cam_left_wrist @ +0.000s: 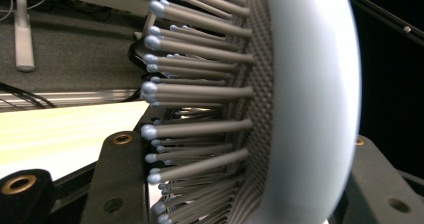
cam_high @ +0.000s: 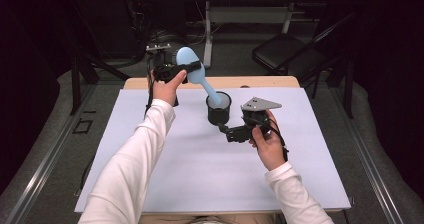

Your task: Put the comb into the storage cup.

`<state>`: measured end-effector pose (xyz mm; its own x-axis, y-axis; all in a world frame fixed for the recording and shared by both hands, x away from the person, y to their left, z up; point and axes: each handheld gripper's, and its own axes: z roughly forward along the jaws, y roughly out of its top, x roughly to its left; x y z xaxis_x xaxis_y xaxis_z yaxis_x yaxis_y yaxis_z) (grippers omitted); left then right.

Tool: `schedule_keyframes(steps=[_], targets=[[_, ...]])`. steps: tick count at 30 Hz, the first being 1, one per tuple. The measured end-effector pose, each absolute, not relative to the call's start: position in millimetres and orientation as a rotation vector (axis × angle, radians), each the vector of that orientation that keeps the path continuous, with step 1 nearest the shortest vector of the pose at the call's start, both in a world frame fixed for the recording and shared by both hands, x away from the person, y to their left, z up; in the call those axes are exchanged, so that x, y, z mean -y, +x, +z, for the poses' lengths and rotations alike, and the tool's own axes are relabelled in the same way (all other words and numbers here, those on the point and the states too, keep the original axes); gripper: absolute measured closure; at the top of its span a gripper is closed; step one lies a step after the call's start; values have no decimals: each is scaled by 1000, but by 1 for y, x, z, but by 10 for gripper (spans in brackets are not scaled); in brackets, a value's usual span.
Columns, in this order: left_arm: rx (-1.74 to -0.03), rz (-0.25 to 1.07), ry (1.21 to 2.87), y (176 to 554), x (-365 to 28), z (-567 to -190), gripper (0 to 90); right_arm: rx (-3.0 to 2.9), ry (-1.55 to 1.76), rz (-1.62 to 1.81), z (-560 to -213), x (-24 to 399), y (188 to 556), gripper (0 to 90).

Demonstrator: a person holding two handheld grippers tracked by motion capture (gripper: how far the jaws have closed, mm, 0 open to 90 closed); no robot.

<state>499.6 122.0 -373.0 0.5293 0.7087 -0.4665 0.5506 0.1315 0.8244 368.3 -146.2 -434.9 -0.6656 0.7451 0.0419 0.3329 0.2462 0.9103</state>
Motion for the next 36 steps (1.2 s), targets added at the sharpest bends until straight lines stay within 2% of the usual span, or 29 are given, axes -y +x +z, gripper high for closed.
schedule_keyframes(steps=[13,36], targets=[[-1109,148,1531,504,-113,-378,484,-2124,987,1399,-435,146,368,0],[-1074,253,1553,509,-106,-383,485,-2125,986,1403,-435,147,368,0]])
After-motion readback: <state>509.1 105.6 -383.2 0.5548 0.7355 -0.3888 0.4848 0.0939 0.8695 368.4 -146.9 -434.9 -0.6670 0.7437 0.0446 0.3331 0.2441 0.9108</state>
